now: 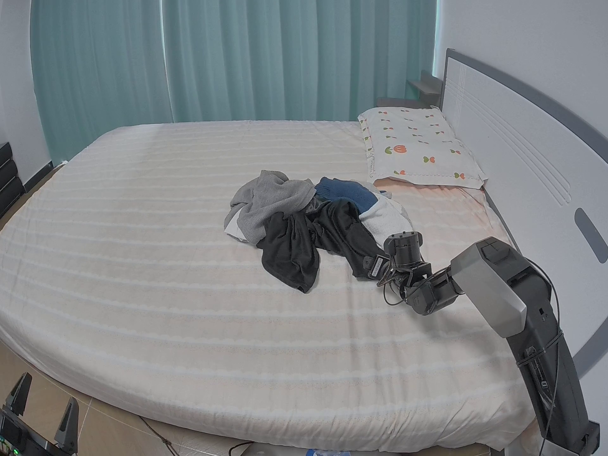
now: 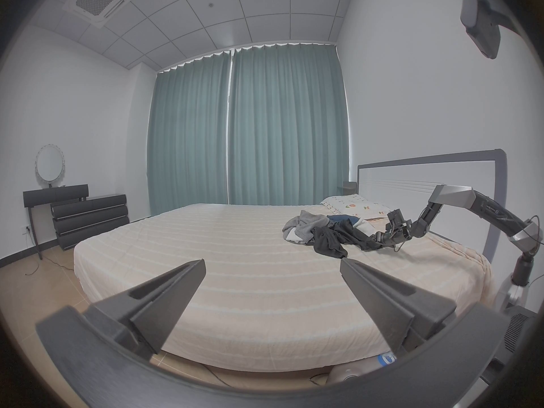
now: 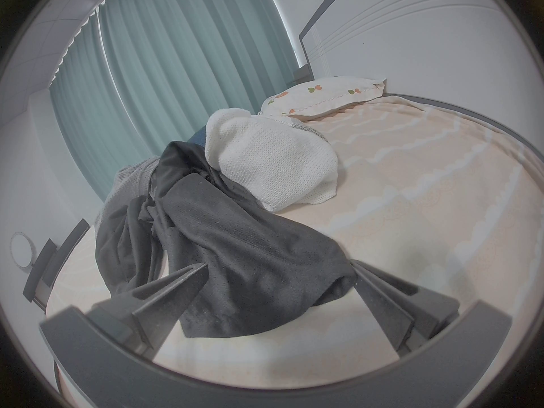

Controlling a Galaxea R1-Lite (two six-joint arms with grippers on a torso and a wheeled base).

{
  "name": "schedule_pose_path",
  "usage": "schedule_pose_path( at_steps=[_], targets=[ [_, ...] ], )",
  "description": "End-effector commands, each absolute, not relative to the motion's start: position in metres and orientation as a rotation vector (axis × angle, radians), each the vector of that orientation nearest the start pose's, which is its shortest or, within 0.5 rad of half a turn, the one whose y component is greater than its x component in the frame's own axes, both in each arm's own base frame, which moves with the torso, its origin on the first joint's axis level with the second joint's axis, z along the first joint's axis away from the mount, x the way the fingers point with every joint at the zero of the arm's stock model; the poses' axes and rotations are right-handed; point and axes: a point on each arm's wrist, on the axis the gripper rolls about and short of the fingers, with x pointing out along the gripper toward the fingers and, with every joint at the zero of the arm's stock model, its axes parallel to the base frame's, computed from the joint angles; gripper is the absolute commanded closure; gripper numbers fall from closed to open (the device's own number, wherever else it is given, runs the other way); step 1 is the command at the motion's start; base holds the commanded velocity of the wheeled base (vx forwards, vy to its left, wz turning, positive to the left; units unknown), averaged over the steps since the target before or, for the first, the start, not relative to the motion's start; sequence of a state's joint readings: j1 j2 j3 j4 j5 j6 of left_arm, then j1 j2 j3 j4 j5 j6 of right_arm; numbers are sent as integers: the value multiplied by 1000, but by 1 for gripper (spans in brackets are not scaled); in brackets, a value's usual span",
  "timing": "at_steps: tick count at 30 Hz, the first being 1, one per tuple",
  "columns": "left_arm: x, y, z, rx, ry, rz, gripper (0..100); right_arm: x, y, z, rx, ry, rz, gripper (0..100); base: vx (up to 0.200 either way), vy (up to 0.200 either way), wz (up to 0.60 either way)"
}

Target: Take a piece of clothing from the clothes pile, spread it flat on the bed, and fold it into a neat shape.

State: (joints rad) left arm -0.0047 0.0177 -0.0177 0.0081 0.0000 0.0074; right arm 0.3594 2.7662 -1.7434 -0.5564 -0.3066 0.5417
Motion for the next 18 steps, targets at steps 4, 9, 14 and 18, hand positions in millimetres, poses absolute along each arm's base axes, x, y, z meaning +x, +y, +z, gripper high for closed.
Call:
schedule_pose_path(
  at_steps=[4, 9, 14, 18],
  targets=[
    [-23, 0, 76, 8, 5, -5, 0, 501, 177, -56, 382, 436, -76, 100, 0, 0, 0],
    [-23, 0, 76, 8, 5, -5, 0, 500, 177, -58, 380, 450, -80, 100, 0, 0, 0],
    [-23, 0, 76, 6, 5, -5, 0, 494, 172, -55, 387, 449, -119, 100, 0, 0, 0],
    [-23, 0, 76, 5, 5, -6, 0, 475, 165, -27, 472, 448, -128, 100, 0, 0, 0]
  ],
)
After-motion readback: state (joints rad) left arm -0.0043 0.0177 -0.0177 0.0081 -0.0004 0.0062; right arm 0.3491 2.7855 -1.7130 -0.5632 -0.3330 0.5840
